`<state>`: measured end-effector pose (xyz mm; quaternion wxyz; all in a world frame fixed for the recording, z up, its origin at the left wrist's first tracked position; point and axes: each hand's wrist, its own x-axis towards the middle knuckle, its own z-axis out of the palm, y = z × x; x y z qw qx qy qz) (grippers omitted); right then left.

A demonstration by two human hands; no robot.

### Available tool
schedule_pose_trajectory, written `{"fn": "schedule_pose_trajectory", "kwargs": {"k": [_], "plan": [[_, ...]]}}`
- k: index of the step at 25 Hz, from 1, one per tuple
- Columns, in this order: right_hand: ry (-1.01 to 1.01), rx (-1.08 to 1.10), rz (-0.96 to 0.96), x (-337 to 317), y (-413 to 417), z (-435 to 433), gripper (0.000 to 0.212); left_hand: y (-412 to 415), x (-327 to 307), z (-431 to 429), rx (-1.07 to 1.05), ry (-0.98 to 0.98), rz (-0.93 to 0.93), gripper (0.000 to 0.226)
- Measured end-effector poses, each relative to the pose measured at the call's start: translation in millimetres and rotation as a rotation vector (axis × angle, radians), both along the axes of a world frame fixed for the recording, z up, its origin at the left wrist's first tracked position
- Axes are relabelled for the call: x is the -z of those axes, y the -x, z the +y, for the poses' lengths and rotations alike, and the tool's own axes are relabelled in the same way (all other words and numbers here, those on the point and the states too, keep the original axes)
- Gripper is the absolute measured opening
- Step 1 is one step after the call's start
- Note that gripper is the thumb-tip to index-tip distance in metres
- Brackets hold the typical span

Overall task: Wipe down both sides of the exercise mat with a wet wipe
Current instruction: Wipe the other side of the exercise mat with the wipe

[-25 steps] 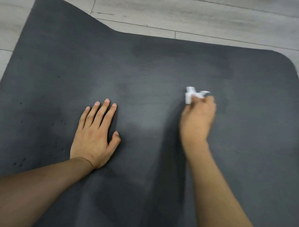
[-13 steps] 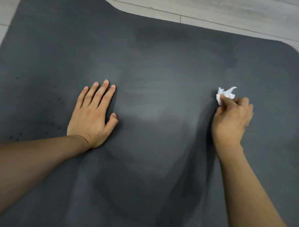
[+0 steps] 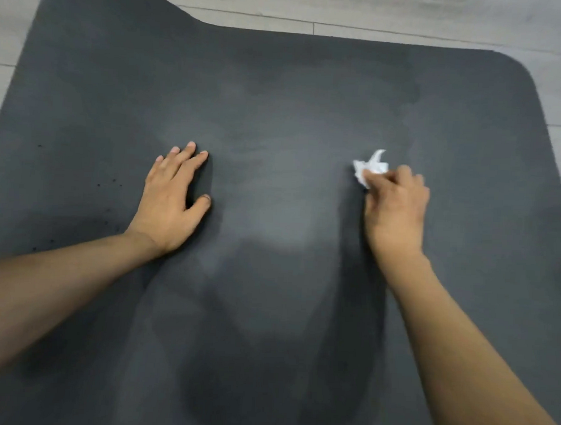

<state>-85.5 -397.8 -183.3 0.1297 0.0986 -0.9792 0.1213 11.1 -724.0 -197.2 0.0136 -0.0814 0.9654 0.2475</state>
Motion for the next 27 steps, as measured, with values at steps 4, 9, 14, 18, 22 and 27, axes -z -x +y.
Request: {"fn": "schedule_pose_trajectory", "kwargs": {"k": [4, 9, 14, 18, 22, 27], "plan": [[0.06, 0.372, -0.058, 0, 6, 6, 0.031, -13, -13, 4, -0.041, 0.052, 0.054, 0.046], [0.027, -0.468, -0.042, 7, -116, -137, 0.03, -72, 1, 21, 0.006, 0.28, 0.123, 0.052], [-0.106, -0.412, 0.109, -1, -71, -77, 0.03, -124, -2, 13, 0.075, 0.319, 0.1, 0.055], [-0.056, 0.153, -0.116, -12, -30, 2, 0.031, -149, -2, 29, 0.033, 0.344, 0.05, 0.058], [0.143, -0.224, -0.079, -10, -104, -84, 0.03, -148, 3, 32, -0.001, 0.317, 0.016, 0.059], [0.014, -0.875, -0.077, -7, -193, -118, 0.022, -151, 6, 23, 0.03, 0.229, 0.035, 0.06]]}}
